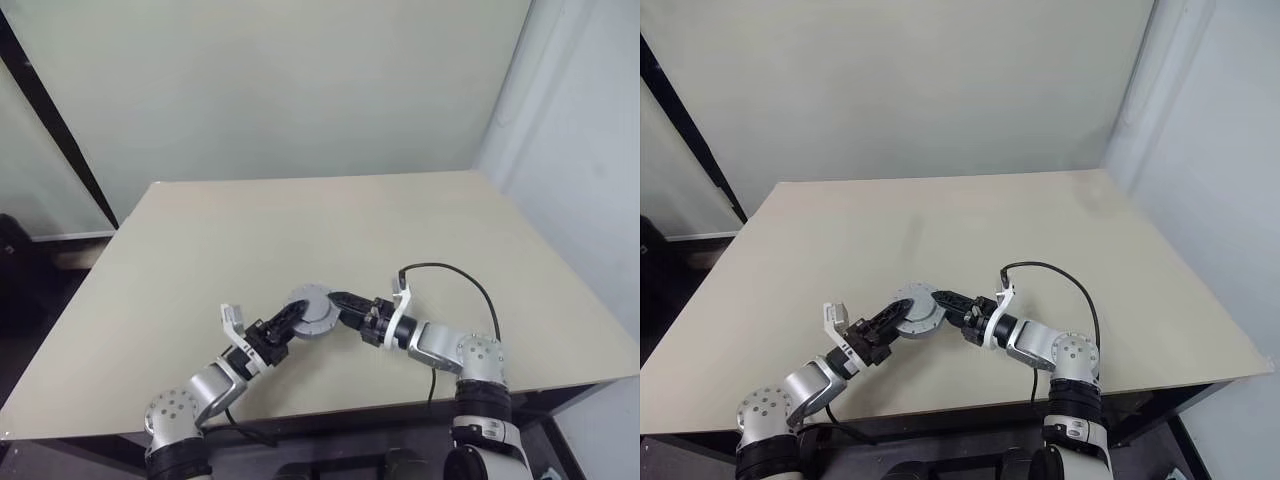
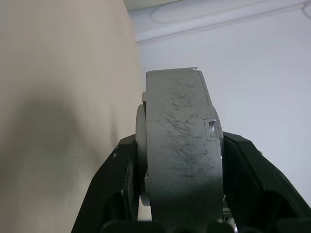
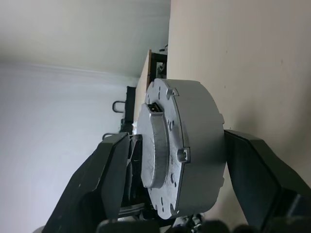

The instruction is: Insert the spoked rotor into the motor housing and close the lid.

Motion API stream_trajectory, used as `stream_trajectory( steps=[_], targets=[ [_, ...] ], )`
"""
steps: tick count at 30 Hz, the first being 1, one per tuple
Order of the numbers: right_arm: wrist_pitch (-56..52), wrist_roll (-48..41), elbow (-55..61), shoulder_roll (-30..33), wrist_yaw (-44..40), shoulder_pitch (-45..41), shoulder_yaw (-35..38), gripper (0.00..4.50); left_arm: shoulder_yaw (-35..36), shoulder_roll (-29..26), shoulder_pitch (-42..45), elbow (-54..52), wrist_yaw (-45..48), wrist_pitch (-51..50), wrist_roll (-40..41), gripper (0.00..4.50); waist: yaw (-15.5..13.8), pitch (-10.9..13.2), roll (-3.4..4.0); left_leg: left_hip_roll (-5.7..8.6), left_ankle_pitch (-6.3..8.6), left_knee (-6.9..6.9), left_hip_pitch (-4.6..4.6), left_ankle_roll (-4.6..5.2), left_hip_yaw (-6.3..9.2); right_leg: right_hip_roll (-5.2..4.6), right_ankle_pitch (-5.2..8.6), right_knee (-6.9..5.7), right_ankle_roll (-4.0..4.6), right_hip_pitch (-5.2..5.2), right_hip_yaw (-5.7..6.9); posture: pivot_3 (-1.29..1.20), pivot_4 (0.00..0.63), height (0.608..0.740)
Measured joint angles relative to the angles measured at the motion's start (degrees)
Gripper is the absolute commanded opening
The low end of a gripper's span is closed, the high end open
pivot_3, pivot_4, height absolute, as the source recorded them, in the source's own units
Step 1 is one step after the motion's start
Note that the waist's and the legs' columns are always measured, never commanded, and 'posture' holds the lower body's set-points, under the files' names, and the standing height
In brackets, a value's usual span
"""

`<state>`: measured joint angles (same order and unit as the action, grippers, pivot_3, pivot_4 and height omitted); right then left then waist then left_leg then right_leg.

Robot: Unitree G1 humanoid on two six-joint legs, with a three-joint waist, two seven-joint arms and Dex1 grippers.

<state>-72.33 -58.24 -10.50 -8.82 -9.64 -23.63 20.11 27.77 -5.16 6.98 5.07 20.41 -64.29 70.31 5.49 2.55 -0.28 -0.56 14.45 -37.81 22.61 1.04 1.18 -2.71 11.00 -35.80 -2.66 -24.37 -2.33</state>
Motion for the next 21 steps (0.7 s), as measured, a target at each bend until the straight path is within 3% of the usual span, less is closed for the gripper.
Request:
stream_trajectory(
  steps=[5,14,21],
  targets=[
    [6.2,2.8,3.6,0.8,-3.2,4.0,-5.9,3.28,-0.8,0.0,0.1,0.1,-0.7,1.7,-0.4,2.00,0.0,0.0,0.00,0.01,0.00,-0.04,0.01,0.00,0.00,0.00,0.01,0.00,0.01,0.01,-0.01,0.00,0.000,0.740],
    [26.2,18.5,9.3,6.8,-14.0,7.7,-20.4,3.28,-0.9,0.1,2.4,0.1,-3.9,8.9,-3.7,2.00,-0.1,0.0,-0.02,0.02,-0.01,-0.10,-0.01,-0.01,0.00,0.01,0.01,-0.01,0.02,0.05,-0.01,0.00,0.000,0.740],
    [46.0,35.0,10.2,15.9,-21.1,8.6,-31.4,3.28,-5.7,-4.0,2.8,-0.1,-3.8,15.0,-13.5,1.99,-0.1,0.0,-0.03,0.11,0.00,-0.08,-0.01,-0.01,-0.02,0.01,0.00,0.00,0.01,0.05,-0.12,0.00,0.000,0.740]
  ],
)
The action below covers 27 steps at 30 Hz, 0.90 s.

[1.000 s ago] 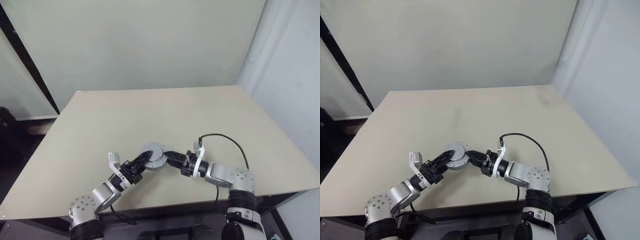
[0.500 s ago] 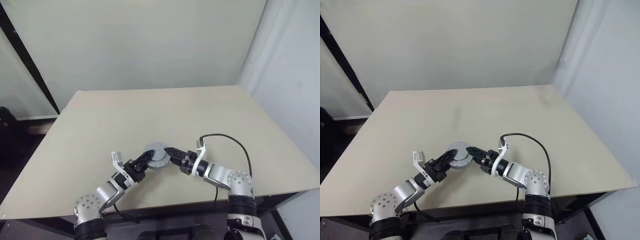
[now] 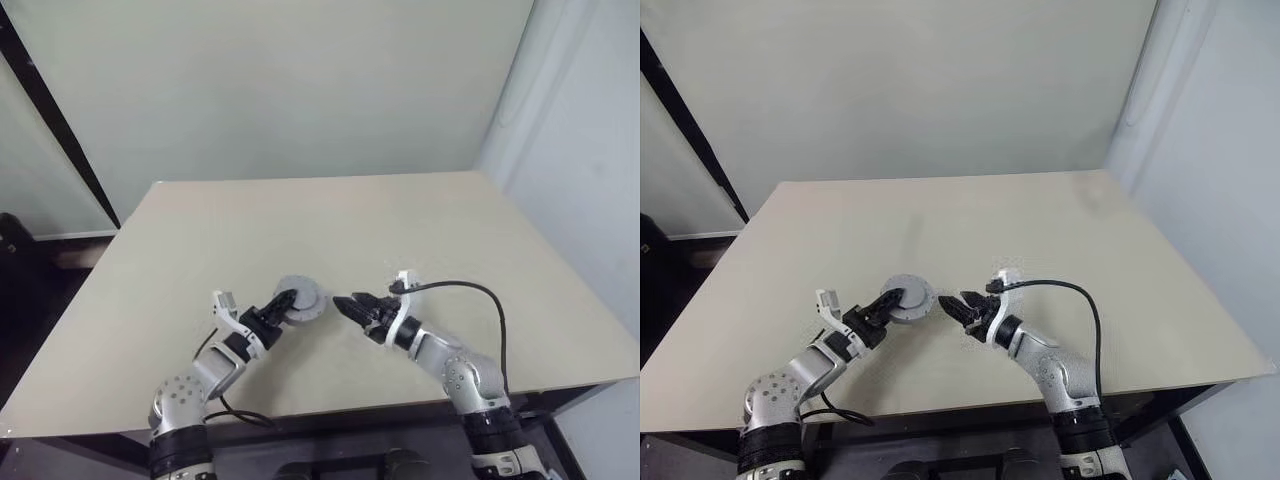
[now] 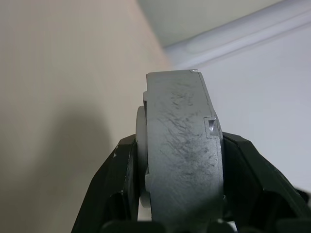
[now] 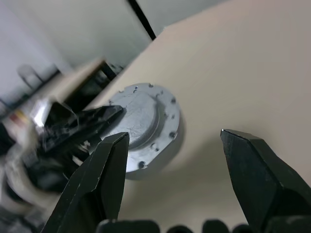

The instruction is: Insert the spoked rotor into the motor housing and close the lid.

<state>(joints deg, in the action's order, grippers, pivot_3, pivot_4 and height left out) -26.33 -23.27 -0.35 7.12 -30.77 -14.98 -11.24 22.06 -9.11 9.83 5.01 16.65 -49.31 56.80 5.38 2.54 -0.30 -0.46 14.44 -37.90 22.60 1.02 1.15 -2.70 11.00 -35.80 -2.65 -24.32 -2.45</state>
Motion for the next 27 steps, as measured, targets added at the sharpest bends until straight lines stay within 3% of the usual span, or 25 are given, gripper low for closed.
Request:
stream_trajectory(
  steps=[5,10,27],
  targets=[
    [13.1,11.1,0.1,6.9,-6.3,0.2,-8.6,3.28,-1.8,-2.5,0.1,0.0,0.4,5.8,-7.6,1.99,0.0,0.0,-0.03,-0.02,-0.01,0.00,-0.02,-0.01,0.00,0.01,0.00,-0.03,0.01,0.00,0.00,0.00,0.000,0.740],
    [20.1,17.1,-0.3,9.5,-9.0,0.6,-12.4,3.28,-2.4,-4.9,3.2,2.4,1.1,12.7,-13.6,1.99,-0.9,0.0,-0.08,-0.02,-0.02,-0.08,-0.03,-0.01,0.00,0.02,-0.02,-0.03,0.04,0.04,0.00,0.00,0.000,0.740],
    [21.8,21.2,-1.6,8.3,-8.7,1.2,-12.8,3.28,0.6,-6.2,4.7,15.2,2.0,23.9,-21.7,1.99,-2.6,-0.1,-0.40,-0.01,-0.02,-0.22,-0.03,-0.01,0.01,0.02,-0.11,-0.03,0.14,0.15,0.02,0.00,0.000,0.740]
  ],
)
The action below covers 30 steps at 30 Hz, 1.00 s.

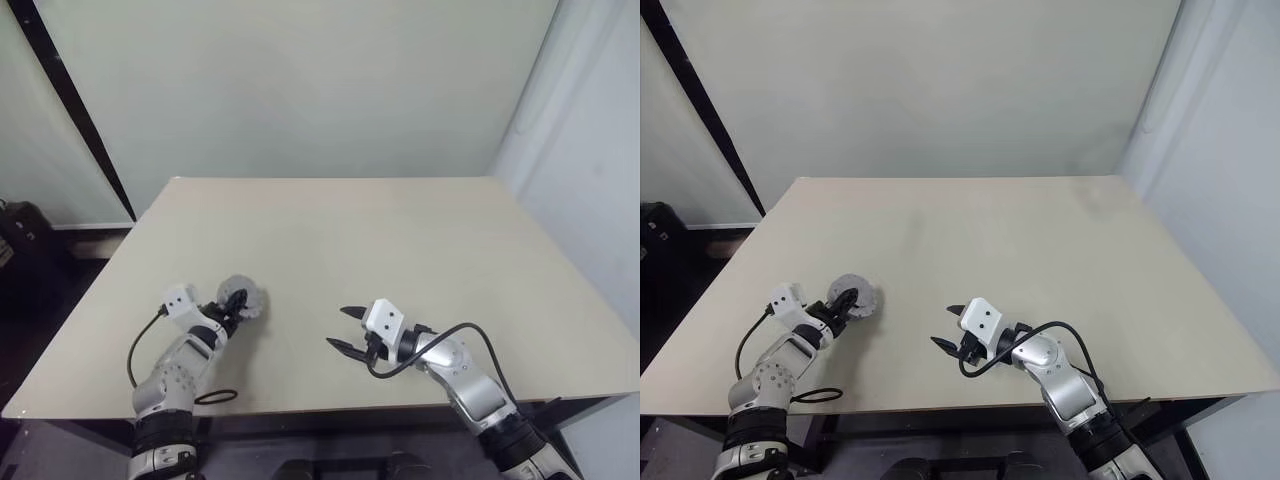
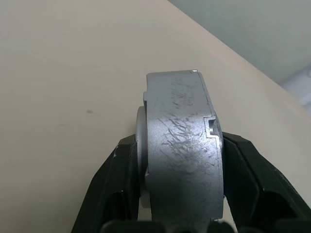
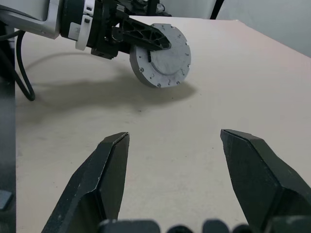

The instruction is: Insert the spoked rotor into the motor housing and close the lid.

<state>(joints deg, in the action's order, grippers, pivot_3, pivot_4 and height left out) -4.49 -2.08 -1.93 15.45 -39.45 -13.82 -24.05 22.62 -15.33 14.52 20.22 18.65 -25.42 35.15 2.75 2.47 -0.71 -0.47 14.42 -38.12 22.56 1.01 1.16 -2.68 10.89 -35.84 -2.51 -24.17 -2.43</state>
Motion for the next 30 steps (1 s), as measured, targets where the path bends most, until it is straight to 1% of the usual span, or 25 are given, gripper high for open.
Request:
stream_trajectory(
  steps=[4,5,6,10,11,19,24,26,30],
  targets=[
    [-0.1,0.0,0.0,0.0,0.0,0.1,0.1,3.28,0.4,0.1,0.0,0.6,-0.3,0.3,-0.8,1.99,0.1,0.0,-0.03,-0.01,0.00,-0.08,-0.02,0.00,0.00,0.00,-0.08,-0.01,-0.05,0.04,0.01,0.00,0.000,0.740],
    [-0.2,0.1,0.0,0.0,0.0,0.1,0.1,3.28,0.4,0.0,0.0,0.7,-0.4,0.5,-1.3,2.73,0.1,0.0,-0.04,-0.01,-0.01,-0.10,-0.04,0.01,-0.01,0.00,-0.12,-0.01,-0.10,0.06,0.00,0.00,0.000,0.740],
    [-0.3,0.2,0.0,0.0,0.0,0.1,0.1,3.28,0.4,0.0,0.0,0.7,-0.3,0.8,-1.5,2.93,0.1,0.0,-0.05,-0.01,-0.01,-0.11,-0.04,0.01,-0.01,0.00,-0.13,-0.01,-0.11,0.08,0.00,0.00,0.000,0.740],
    [-0.4,0.4,0.0,0.0,0.0,0.3,0.1,3.28,0.5,-0.1,0.0,0.7,-0.3,1.4,-2.5,4.24,0.1,0.0,-0.07,-0.01,0.00,-0.14,-0.11,0.01,0.00,0.00,-0.12,-0.01,-0.09,0.16,0.01,0.00,0.000,0.740],
    [-0.5,0.4,0.0,-0.1,0.0,0.3,0.1,3.28,0.5,-0.1,0.0,0.7,-0.2,1.4,-2.7,4.46,0.1,0.0,-0.07,-0.01,-0.01,-0.15,-0.12,0.01,0.00,0.00,-0.12,-0.01,-0.09,0.18,0.01,0.00,0.000,0.740],
    [-2.6,0.3,-0.9,-1.1,0.1,0.3,1.2,3.28,-1.9,-1.4,-1.1,-0.3,1.4,2.4,-6.3,4.46,0.1,-0.1,-0.08,-0.01,0.00,-0.18,-0.25,0.00,0.00,0.00,-0.13,0.00,-0.08,0.32,0.02,0.00,0.000,0.740],
    [-4.0,0.0,-1.4,-1.6,0.4,0.0,2.7,3.28,-4.7,-3.4,-1.9,-3.4,2.7,3.7,-10.0,4.46,0.1,-0.1,-0.08,-0.02,0.00,-0.18,-0.33,0.00,-0.01,0.00,-0.13,-0.01,-0.08,0.37,0.01,0.00,0.000,0.740],
    [-4.1,0.0,-1.7,-1.7,0.5,-0.3,3.1,3.28,-6.0,-4.4,-2.3,-4.9,3.5,4.1,-11.5,4.46,0.1,-0.1,-0.08,-0.03,0.00,-0.16,-0.48,0.00,-0.02,0.00,-0.12,0.00,-0.07,0.50,0.01,0.00,0.000,0.740],
    [-4.2,0.0,-2.2,-2.0,0.5,-0.8,3.3,3.28,-5.8,-6.3,-2.4,-7.0,1.9,4.9,-13.5,4.46,0.1,0.0,-0.08,-0.09,0.01,-0.07,-0.85,-0.01,-0.06,-0.01,-0.11,0.00,-0.07,0.75,0.02,0.00,0.000,0.740]
  ],
)
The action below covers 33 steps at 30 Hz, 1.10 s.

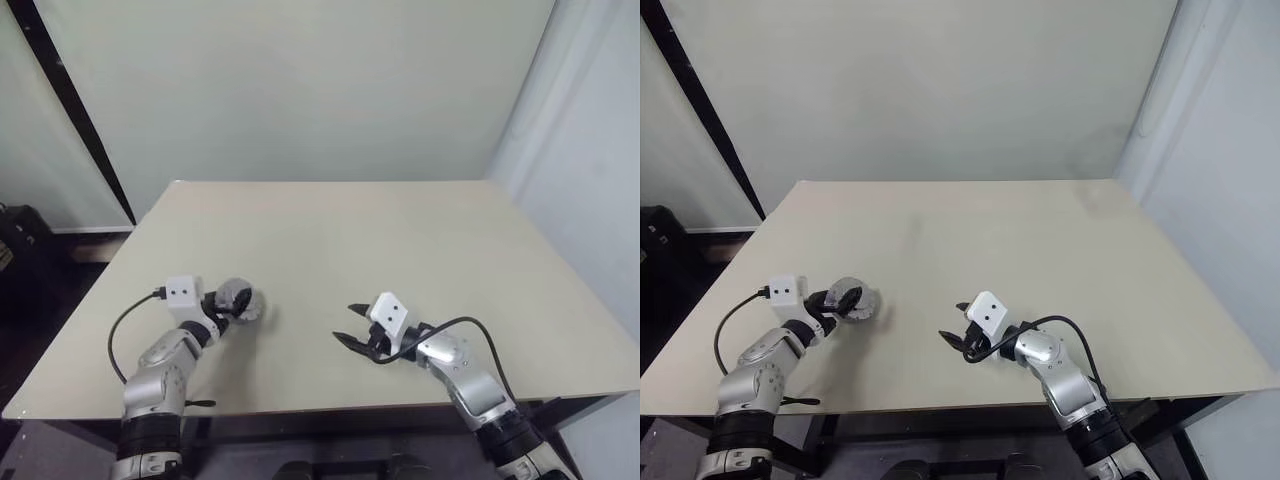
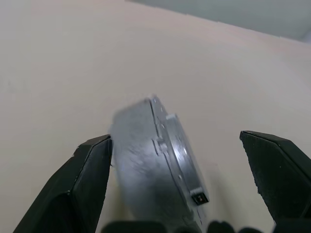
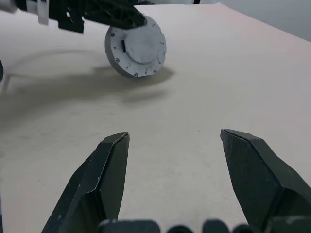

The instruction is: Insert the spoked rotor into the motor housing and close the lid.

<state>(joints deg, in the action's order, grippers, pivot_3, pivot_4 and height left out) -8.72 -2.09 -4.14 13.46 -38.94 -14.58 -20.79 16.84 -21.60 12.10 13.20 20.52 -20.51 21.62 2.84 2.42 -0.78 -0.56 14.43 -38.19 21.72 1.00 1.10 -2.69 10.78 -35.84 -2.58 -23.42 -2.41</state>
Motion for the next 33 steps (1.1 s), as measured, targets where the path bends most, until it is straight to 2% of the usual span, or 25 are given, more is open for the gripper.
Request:
stream_trajectory(
  steps=[7,11,16,20,28,33],
  targets=[
    [-0.2,-0.2,-1.3,-0.6,0.2,-0.1,1.3,3.28,0.4,-1.0,-0.2,-1.1,-3.1,1.0,-1.7,4.46,0.0,0.0,0.00,-0.03,0.00,0.01,-0.08,0.00,-0.11,-0.03,0.00,-0.01,0.00,0.04,0.00,0.00,0.000,0.740],
    [-2.0,-1.6,-1.4,-1.0,0.8,-0.4,4.3,3.28,-1.1,-1.2,-1.5,-6.0,0.6,1.2,-1.5,4.46,0.0,0.0,0.00,-0.02,0.00,0.01,-0.06,-0.01,-0.14,-0.05,0.00,0.00,0.01,0.02,-0.01,0.00,0.000,0.740],
    [-7.4,-4.9,0.3,3.5,-0.6,-0.2,8.7,3.28,-10.1,-5.1,-6.2,-16.8,12.0,-3.7,-0.2,4.46,0.0,0.0,0.05,0.00,0.02,0.05,-0.04,0.00,-0.22,-0.12,0.02,0.04,0.02,-0.03,-0.03,0.00,0.000,0.740],
    [-10.5,-6.6,3.4,7.1,-2.0,1.4,11.1,3.28,-14.9,-5.6,-6.9,-21.5,15.6,-6.5,0.0,4.46,0.0,0.0,0.06,-0.07,0.01,0.06,-0.10,0.01,-0.25,-0.10,0.02,0.00,0.02,-0.03,0.00,0.00,0.000,0.740],
    [-13.6,-8.4,7.3,10.0,0.1,6.0,17.3,3.28,-20.9,-2.6,-7.0,-20.5,17.5,-6.0,-1.5,4.46,0.0,0.0,0.10,-0.08,0.00,0.05,-0.11,0.02,-0.31,-0.09,0.03,0.03,0.01,-0.03,-0.03,0.00,0.000,0.740],
    [-14.2,-9.3,7.9,10.0,0.2,6.4,17.8,3.28,-22.2,-1.9,-7.0,-19.1,17.5,-5.5,-2.4,4.46,0.0,0.0,0.11,-0.09,0.00,0.05,-0.11,0.03,-0.32,-0.08,0.03,0.02,0.01,-0.05,-0.03,0.00,0.000,0.740]
  ],
)
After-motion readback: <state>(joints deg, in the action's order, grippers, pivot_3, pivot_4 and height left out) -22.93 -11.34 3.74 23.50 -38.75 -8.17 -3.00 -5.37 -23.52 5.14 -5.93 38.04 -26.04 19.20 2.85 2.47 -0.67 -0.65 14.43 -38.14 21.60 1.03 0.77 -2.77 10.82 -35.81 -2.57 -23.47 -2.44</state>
